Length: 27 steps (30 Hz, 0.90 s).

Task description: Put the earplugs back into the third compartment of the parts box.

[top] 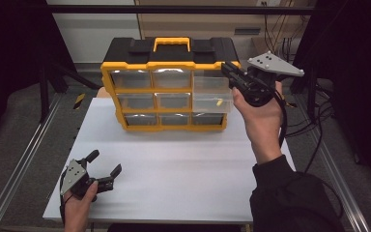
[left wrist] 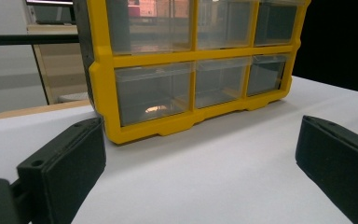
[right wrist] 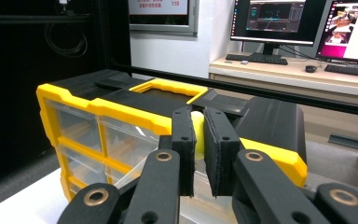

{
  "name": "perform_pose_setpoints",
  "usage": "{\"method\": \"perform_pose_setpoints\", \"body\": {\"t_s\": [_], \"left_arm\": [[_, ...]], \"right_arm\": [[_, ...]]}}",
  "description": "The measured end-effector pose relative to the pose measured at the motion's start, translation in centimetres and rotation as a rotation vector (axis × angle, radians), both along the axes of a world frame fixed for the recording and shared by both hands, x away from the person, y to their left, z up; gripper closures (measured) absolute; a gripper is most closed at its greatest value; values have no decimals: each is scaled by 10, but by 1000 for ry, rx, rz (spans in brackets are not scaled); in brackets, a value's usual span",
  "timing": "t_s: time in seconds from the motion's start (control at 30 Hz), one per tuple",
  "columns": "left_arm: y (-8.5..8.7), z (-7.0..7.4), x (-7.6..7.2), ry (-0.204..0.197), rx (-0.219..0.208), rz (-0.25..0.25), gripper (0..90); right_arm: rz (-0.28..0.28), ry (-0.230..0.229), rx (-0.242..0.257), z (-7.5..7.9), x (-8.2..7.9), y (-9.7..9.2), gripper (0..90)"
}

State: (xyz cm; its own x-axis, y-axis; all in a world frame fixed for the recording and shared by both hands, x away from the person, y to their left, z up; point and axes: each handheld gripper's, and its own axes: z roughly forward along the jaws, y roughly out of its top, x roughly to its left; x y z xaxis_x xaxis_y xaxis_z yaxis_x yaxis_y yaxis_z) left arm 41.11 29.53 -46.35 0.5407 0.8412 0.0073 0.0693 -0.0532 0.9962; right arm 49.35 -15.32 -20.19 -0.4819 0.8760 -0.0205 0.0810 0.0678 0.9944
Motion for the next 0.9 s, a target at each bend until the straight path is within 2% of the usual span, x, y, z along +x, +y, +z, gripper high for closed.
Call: {"method": "perform_pose_setpoints", "body": {"t_s": [0.3, 0.57, 0.7, 0.9], "left_arm": [[0, 0, 0, 1, 0, 3, 13], [0, 0, 0, 1, 1, 4, 13], [0, 0, 0, 2, 1, 4, 13], [0, 0, 0, 4, 1, 6, 14]], "right_arm": [[11, 35, -35, -4, 4, 10, 825], [-8, 70, -65, -8, 12, 10, 816], [-5, 96, -67, -9, 16, 9, 775], [-16, 94, -63, -9, 16, 7, 725]]}}
